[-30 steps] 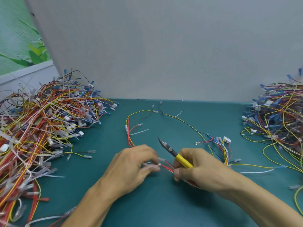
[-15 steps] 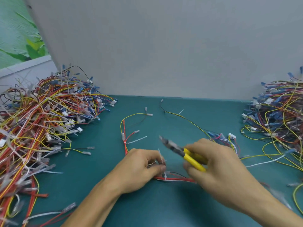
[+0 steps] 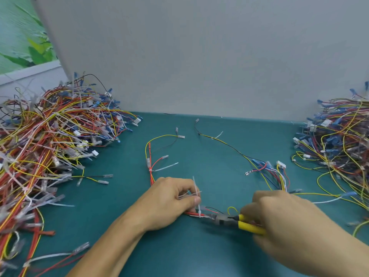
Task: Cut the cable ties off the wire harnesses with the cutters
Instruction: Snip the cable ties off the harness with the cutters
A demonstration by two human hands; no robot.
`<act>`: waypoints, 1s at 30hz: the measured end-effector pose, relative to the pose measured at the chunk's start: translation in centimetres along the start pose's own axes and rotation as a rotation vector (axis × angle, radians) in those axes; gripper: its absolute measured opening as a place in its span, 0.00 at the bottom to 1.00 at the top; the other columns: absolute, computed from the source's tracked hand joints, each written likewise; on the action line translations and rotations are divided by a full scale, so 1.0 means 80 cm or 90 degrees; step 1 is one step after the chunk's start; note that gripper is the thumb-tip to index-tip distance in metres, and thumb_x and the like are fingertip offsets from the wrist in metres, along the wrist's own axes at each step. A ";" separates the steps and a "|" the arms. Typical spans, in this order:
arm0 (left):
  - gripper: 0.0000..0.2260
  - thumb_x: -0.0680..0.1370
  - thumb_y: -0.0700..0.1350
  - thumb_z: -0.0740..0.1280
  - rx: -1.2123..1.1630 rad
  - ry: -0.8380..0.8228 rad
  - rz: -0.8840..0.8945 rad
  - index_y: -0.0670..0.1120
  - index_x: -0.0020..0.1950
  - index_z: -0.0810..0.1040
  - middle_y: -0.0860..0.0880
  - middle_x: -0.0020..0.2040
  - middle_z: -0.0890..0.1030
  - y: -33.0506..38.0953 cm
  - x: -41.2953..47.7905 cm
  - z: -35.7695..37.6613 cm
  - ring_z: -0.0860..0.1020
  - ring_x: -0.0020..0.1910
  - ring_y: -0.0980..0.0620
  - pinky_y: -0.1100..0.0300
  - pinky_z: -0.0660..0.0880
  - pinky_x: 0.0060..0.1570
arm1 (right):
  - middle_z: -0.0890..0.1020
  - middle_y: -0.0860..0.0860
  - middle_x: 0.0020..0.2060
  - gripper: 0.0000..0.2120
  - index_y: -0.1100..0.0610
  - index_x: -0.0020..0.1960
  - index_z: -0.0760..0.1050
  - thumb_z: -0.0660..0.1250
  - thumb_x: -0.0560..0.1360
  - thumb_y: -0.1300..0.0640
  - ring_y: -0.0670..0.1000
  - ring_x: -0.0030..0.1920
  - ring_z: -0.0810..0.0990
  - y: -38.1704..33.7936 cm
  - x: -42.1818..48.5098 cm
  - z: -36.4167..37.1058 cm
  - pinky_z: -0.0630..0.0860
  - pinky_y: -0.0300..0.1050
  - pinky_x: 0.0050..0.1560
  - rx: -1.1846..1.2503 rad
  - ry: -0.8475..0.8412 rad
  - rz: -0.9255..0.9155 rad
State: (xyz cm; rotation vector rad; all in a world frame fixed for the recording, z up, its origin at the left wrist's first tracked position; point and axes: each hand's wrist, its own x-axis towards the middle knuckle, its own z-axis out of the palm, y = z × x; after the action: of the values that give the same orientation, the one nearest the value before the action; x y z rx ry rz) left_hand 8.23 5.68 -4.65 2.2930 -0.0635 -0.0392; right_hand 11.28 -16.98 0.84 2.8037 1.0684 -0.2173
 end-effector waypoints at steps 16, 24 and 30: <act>0.05 0.77 0.48 0.67 -0.011 0.002 -0.003 0.53 0.41 0.78 0.55 0.34 0.82 0.001 -0.003 0.000 0.77 0.38 0.47 0.53 0.75 0.45 | 0.71 0.48 0.44 0.06 0.51 0.45 0.70 0.58 0.74 0.50 0.56 0.41 0.70 -0.013 0.017 0.001 0.64 0.45 0.36 -0.029 -0.008 0.046; 0.04 0.77 0.48 0.66 -0.006 0.004 0.001 0.51 0.42 0.78 0.53 0.35 0.82 0.003 -0.003 0.000 0.77 0.38 0.46 0.51 0.74 0.45 | 0.70 0.48 0.42 0.05 0.52 0.42 0.68 0.59 0.72 0.51 0.56 0.43 0.73 -0.007 0.025 0.000 0.63 0.45 0.32 -0.028 -0.034 0.019; 0.04 0.76 0.48 0.67 -0.006 0.003 0.000 0.52 0.42 0.78 0.53 0.35 0.82 0.003 -0.004 0.000 0.78 0.39 0.46 0.50 0.75 0.45 | 0.72 0.50 0.41 0.05 0.54 0.39 0.66 0.59 0.71 0.54 0.58 0.41 0.72 -0.003 0.031 0.001 0.62 0.43 0.31 -0.055 -0.035 0.000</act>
State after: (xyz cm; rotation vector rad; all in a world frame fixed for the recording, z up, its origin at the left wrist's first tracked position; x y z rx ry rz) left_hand 7.94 5.54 -4.50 2.2836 -0.0615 -0.0333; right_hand 12.93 -15.17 0.32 2.7047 1.0409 -0.2413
